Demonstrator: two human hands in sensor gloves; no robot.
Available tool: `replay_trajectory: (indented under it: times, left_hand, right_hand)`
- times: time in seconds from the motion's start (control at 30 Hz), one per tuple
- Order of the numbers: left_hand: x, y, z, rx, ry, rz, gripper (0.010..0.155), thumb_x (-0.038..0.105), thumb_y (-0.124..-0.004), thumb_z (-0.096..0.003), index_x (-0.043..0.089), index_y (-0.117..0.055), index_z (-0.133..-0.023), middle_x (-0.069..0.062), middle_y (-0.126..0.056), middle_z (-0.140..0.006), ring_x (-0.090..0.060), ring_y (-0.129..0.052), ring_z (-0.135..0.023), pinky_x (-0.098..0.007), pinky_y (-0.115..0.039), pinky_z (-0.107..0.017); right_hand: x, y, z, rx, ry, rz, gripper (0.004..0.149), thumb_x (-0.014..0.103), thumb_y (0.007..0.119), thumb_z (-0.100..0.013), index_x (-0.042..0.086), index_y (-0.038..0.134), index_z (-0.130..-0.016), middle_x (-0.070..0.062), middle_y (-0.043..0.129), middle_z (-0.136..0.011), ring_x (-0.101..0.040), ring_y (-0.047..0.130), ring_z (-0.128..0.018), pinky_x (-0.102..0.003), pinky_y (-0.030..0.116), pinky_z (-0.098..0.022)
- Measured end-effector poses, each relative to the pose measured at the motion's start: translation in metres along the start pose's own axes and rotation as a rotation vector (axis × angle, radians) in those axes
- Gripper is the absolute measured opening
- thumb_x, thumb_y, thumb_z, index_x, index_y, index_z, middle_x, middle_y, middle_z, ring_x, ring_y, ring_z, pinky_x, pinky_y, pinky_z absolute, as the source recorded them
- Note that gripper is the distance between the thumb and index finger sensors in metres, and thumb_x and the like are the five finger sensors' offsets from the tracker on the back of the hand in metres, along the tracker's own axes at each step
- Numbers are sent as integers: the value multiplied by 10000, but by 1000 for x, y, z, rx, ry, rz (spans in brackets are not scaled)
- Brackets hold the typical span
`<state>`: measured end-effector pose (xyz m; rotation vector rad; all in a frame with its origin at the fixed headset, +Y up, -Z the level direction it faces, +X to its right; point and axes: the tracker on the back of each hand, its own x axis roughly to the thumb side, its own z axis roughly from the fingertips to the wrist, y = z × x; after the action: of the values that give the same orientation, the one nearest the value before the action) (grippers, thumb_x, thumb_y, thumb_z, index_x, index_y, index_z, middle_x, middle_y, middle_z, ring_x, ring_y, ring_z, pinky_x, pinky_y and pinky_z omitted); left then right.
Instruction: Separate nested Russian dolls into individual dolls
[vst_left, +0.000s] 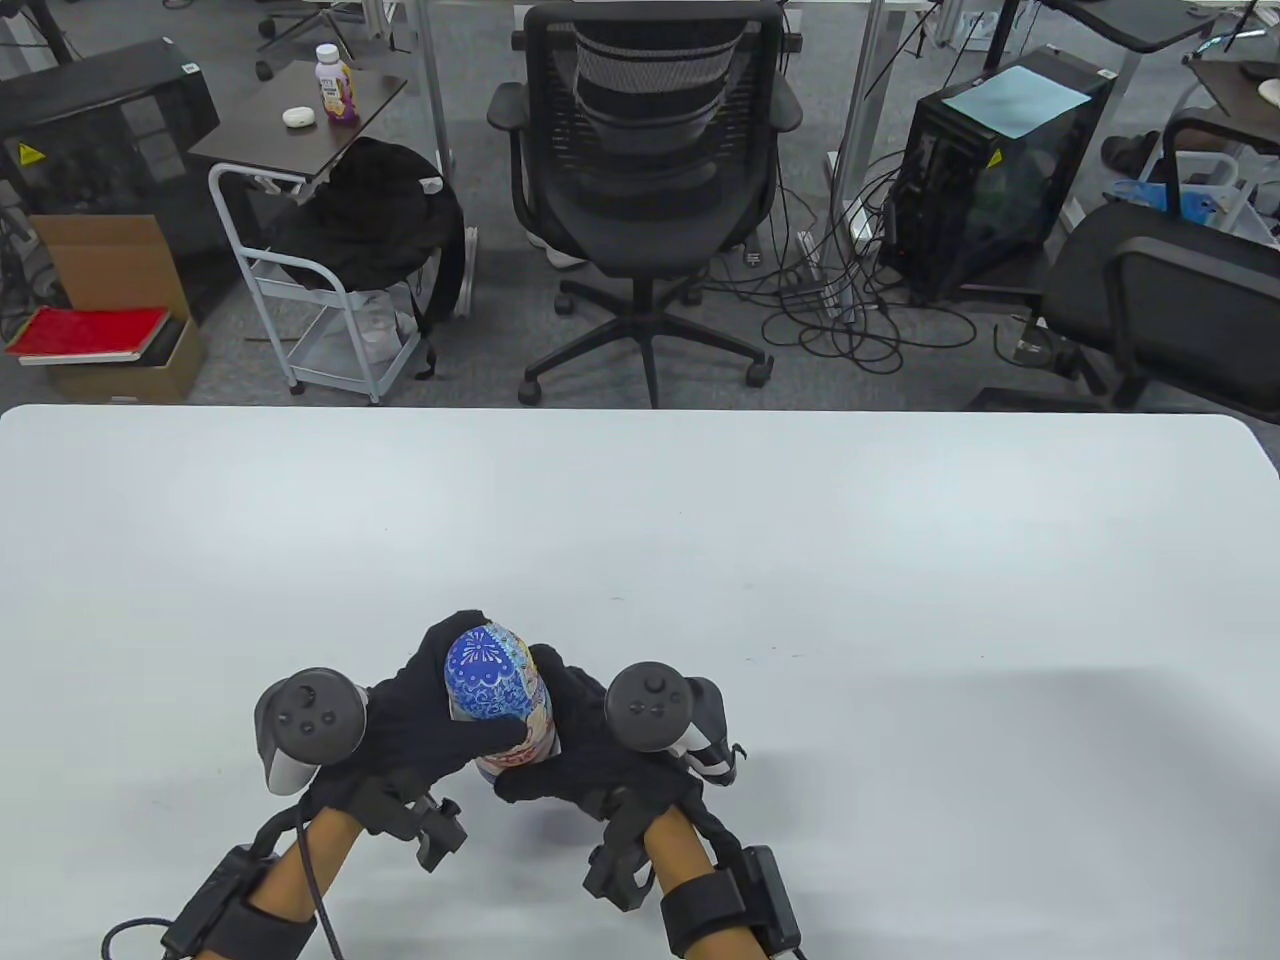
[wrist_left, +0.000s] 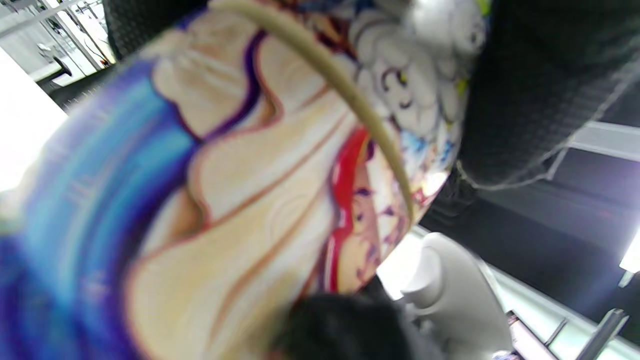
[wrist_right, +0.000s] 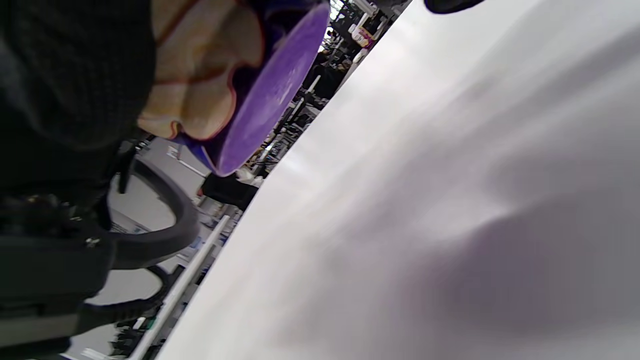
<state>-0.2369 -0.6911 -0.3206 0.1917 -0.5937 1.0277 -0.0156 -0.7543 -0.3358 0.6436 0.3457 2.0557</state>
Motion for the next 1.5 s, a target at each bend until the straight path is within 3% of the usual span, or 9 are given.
replay_trajectory:
  times: [0.13,0.23,0.53,1.2,1.3,1.33,1.4,1.5]
  left_hand:
    - [1,2,3,13,-41,16,1032,629,-929,-473,50,-370,-1119,-246,-605,-1100,-453,-778,-924,-573,-719,-662]
    - [0,6,5,-11,-47,101,1030,633,-922,-478,55,-381,-1137,-253,-621,-1104,-449,-788,-927,-573,-723,-669]
    - [4,11,3,-24,-85,240,1023,640,-926,-471,63,-414,-1144,-250,-666,-1101,-447,-818,-917,-572,-743,-666]
    - [8,7,1,-24,-103,385,1014,649,-929,-468,93,-422,-1147,-243,-690,-1096,-445,-834,-911,-577,-761,-657]
    - [7,5,5,25,-96,377,1009,637,-942,-465,105,-425,-1149,-237,-687,-1095,-438,-826,-919,-573,-753,-662]
    - [9,5,4,12,-94,348,1007,637,-939,-465,108,-421,-1148,-233,-682,-1096,-434,-822,-924,-572,-750,-666]
    - [7,3,5,41,-87,342,1001,658,-914,-476,110,-412,-1147,-228,-682,-1093,-414,-827,-922,-560,-760,-661]
    - [2,1,8,61,-62,361,999,660,-908,-484,114,-403,-1150,-222,-674,-1095,-415,-819,-925,-558,-749,-667]
  right_hand:
    - [4,3,3,-46,-42,-18,1149,569,946,-330,242,200,-1141,-139,544,-1176,-450,513,-1089,-631,543,-742]
    - [14,5,6,-122,-106,24,1151,599,974,-283,169,322,-1130,-163,677,-1087,-414,707,-979,-529,660,-718]
    - [30,-2,12,-163,-228,121,1206,690,978,-197,92,425,-1087,-158,819,-958,-376,862,-809,-489,757,-637]
    - [40,-15,21,-127,-318,109,1229,712,976,-174,11,466,-1046,-198,874,-864,-389,907,-697,-511,772,-568]
    - [34,-10,19,-46,-278,113,1225,713,951,-245,67,346,-1091,-174,763,-958,-376,812,-828,-524,703,-668]
    - [30,-4,19,-94,-284,71,1217,703,939,-265,71,313,-1095,-170,730,-1012,-399,785,-908,-554,682,-704]
    - [26,5,16,-53,-282,-112,1229,617,972,-285,64,236,-1099,-296,530,-1115,-519,701,-961,-607,651,-698]
    - [24,8,15,-111,-272,-133,1229,600,991,-261,65,267,-1097,-262,681,-1026,-439,842,-872,-560,740,-651]
